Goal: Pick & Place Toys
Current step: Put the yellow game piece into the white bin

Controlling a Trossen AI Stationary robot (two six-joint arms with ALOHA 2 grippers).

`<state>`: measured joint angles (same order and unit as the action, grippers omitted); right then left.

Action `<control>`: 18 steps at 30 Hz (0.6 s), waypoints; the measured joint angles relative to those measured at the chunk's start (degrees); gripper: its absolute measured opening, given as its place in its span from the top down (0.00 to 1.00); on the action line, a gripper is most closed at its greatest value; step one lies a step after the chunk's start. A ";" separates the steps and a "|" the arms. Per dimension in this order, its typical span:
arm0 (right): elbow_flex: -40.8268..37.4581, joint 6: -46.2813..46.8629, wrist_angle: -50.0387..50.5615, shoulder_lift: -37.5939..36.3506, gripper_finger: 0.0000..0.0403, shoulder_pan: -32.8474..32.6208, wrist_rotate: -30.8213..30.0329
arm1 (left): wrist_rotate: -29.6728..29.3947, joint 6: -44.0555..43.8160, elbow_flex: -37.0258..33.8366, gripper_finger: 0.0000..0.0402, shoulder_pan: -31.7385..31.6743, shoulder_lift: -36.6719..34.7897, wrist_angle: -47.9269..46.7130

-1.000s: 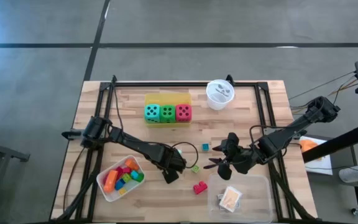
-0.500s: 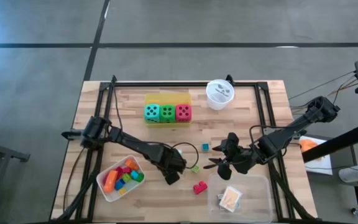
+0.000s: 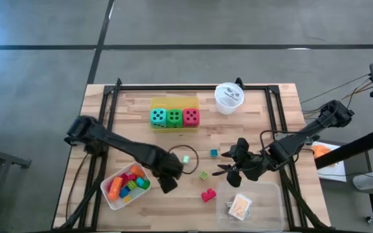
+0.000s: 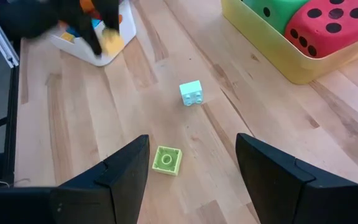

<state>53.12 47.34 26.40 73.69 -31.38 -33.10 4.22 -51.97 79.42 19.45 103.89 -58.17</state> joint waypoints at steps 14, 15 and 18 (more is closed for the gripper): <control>0.00 0.01 -0.27 0.00 0.42 0.00 0.00 | -3.59 -26.97 0.11 0.70 4.14 -25.67 -16.13; 0.00 0.01 -0.27 0.00 0.42 0.00 0.00 | -3.55 -28.43 0.12 0.70 4.40 -27.04 -17.53; 0.00 0.01 -0.27 0.00 0.42 0.00 0.00 | -3.45 -33.01 0.15 0.70 5.48 -30.01 -23.40</control>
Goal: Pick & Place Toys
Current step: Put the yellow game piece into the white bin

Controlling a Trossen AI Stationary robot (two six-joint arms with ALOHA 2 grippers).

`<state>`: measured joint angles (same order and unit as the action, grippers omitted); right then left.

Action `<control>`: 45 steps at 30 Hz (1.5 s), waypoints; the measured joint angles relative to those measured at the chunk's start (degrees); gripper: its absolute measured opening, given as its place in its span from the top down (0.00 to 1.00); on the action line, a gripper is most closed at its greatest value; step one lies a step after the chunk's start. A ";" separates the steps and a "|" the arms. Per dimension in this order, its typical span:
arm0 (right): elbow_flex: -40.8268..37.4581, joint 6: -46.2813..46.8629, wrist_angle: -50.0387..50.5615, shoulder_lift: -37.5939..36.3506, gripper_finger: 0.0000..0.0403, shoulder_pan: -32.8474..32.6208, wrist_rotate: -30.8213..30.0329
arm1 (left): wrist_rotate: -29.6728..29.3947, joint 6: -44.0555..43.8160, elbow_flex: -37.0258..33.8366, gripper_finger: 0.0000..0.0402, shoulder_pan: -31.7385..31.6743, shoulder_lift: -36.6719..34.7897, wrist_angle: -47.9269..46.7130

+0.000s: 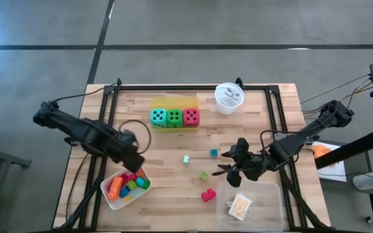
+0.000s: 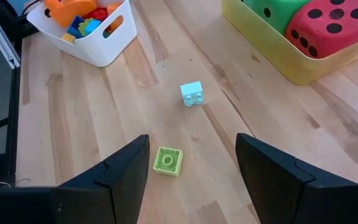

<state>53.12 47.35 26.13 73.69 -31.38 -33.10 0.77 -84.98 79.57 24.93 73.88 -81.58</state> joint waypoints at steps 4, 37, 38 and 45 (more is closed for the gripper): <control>0.00 -0.28 0.00 0.00 0.42 0.00 0.00 | 3.14 -3.99 0.00 0.70 2.41 -1.08 -8.13; 0.00 -0.83 -1.20 0.00 0.42 0.00 0.01 | 1.33 0.78 4.52 0.70 23.09 21.34 -1.45; 0.00 -0.83 -1.20 0.00 0.42 0.00 0.00 | 1.32 1.75 4.52 0.70 23.15 21.95 -1.35; 0.00 -0.83 -1.25 0.00 0.42 0.00 0.02 | -2.01 3.57 4.14 0.70 23.19 23.71 -1.33</control>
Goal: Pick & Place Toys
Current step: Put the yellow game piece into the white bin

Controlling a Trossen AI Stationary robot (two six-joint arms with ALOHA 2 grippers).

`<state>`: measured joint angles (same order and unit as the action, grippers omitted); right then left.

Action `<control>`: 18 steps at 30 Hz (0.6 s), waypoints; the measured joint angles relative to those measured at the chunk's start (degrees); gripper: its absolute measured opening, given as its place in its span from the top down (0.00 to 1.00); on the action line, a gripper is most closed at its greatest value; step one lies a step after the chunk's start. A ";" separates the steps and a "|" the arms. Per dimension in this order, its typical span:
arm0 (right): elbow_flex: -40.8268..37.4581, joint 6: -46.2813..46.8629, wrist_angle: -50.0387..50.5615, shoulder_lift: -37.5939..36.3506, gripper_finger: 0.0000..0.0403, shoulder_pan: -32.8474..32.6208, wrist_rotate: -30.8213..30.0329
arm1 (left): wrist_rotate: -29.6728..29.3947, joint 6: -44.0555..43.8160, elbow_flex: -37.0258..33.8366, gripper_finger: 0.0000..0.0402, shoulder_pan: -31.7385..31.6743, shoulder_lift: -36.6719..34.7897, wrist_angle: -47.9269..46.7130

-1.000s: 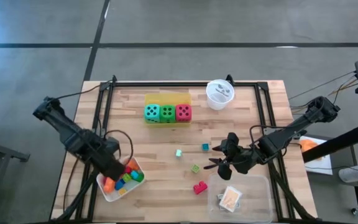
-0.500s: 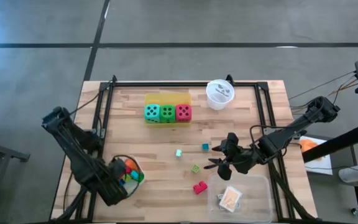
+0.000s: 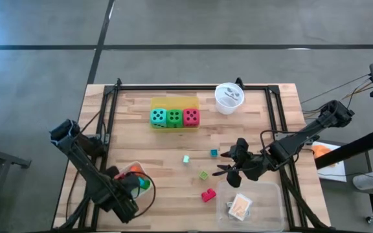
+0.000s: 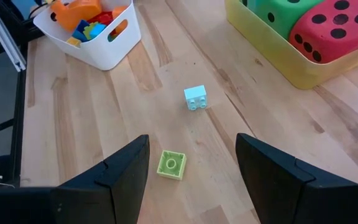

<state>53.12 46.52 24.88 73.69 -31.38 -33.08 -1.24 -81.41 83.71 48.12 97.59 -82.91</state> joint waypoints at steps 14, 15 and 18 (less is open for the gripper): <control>0.00 0.00 -0.28 0.02 0.42 0.00 0.00 | 1.61 -0.89 -12.19 0.70 -0.86 -2.29 8.59; 0.00 0.00 -0.29 0.02 0.42 0.00 0.00 | 1.67 -0.89 -13.30 0.70 -1.03 -3.06 9.84; 0.00 0.00 -0.37 0.02 0.42 0.00 0.00 | 1.47 -1.14 -16.93 0.70 -1.60 -5.67 15.32</control>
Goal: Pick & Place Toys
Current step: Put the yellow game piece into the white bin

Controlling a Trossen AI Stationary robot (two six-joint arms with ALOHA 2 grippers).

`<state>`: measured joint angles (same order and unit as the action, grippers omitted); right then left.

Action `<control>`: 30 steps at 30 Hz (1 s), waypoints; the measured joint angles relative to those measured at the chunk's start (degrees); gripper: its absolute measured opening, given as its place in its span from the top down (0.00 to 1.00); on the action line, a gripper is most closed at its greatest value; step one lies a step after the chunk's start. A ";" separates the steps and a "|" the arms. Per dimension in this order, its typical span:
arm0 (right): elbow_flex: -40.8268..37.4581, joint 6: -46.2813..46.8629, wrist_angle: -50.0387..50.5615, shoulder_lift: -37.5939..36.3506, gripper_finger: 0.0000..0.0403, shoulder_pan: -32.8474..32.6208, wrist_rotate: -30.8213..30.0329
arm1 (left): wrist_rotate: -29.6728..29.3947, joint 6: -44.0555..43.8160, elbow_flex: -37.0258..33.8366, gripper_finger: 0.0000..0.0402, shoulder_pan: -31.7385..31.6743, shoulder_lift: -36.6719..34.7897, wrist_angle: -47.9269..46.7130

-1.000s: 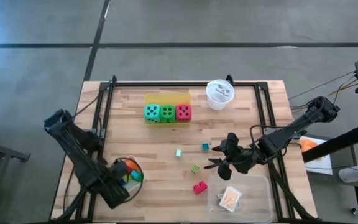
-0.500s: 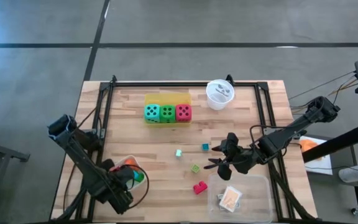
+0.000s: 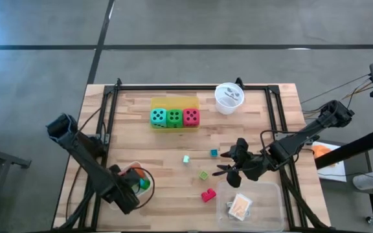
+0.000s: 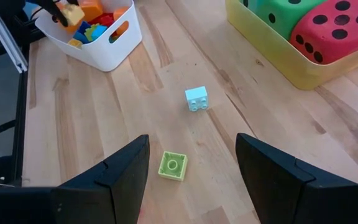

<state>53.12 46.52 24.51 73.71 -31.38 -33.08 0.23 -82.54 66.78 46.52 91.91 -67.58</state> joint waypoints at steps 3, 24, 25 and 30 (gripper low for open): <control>0.00 -0.02 0.00 0.00 0.42 0.00 0.00 | 0.02 -0.39 -3.86 0.70 -0.91 -2.47 5.91; -0.02 -0.06 0.04 0.00 0.42 0.00 0.00 | 3.45 -0.13 -12.45 0.70 -3.43 -3.71 12.66; -0.02 -0.04 0.04 0.00 0.42 0.00 0.00 | 3.45 -0.11 -12.45 0.70 -3.43 -3.71 12.74; -0.02 -0.06 0.04 0.00 0.42 0.00 0.00 | 3.45 -0.09 -12.43 0.70 -3.43 -3.71 12.95</control>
<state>53.10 46.46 24.56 73.71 -31.38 -33.08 3.68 -82.63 54.35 43.09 88.20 -54.63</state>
